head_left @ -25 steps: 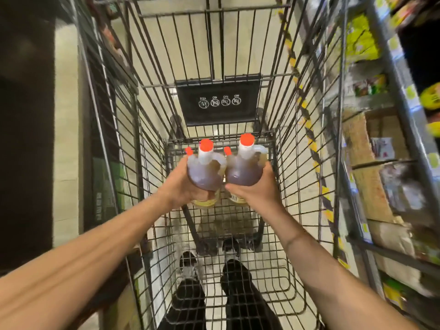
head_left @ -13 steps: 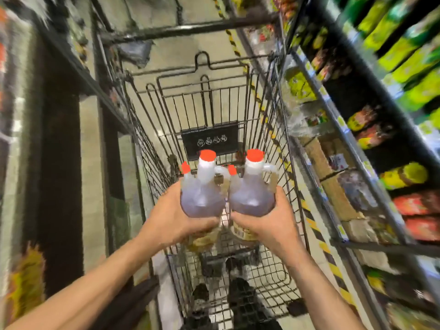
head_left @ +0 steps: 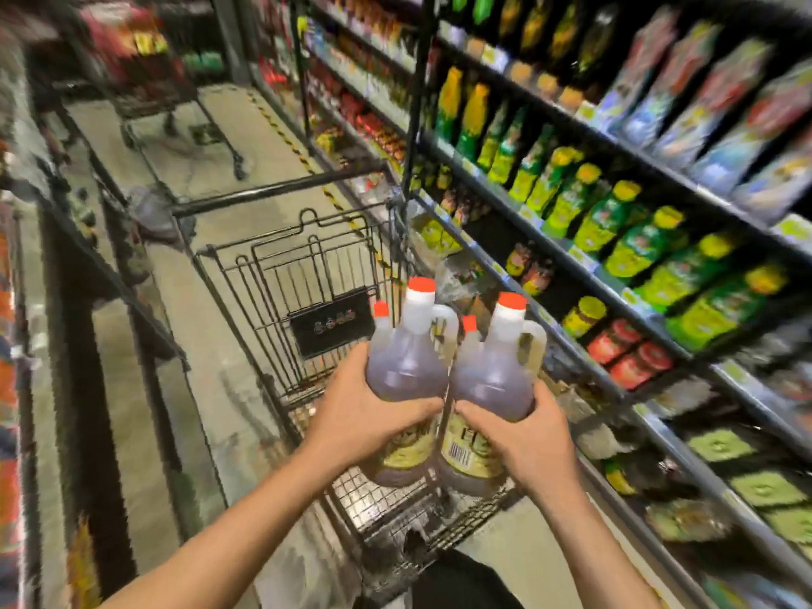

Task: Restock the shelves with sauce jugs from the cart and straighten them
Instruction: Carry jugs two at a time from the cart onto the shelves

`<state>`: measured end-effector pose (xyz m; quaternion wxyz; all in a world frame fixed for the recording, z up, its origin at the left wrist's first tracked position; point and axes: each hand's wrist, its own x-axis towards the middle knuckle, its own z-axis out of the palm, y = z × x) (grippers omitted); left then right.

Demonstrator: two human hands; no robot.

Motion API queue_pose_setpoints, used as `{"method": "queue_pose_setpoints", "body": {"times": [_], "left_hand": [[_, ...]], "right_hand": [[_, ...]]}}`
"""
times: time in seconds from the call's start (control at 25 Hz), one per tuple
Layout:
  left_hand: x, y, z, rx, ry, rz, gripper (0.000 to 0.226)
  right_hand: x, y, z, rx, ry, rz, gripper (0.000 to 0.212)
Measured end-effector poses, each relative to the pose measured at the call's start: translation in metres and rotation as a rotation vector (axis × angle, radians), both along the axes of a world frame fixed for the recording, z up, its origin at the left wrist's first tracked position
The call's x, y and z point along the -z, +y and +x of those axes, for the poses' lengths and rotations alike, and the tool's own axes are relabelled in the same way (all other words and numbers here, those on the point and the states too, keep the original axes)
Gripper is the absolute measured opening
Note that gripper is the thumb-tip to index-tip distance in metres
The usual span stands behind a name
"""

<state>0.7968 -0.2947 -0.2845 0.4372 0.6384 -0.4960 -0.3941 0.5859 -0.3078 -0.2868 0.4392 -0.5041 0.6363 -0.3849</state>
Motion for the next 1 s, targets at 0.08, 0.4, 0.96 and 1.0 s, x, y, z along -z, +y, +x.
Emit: {"method": "queue_pose_setpoints", "body": {"times": [0.08, 0.4, 0.96, 1.0], "left_hand": [[-0.012, -0.005, -0.023, 0.085, 0.042, -0.016, 0.069], [-0.052, -0.034, -0.141, 0.361, 0.074, -0.134, 0.071], [-0.075, 0.003, -0.43, 0.782, 0.039, -0.16, 0.071], [-0.074, 0.006, -0.452, 0.808, 0.028, -0.178, 0.071]], "right_hand": [[-0.015, 0.012, -0.023, 0.071, 0.003, -0.056, 0.057], [-0.051, 0.053, -0.124, 0.394, 0.001, -0.14, 0.074], [-0.077, 0.169, -0.369, 0.745, 0.117, -0.154, 0.064], [-0.077, 0.177, -0.388, 0.761, 0.136, -0.153, 0.067]]}}
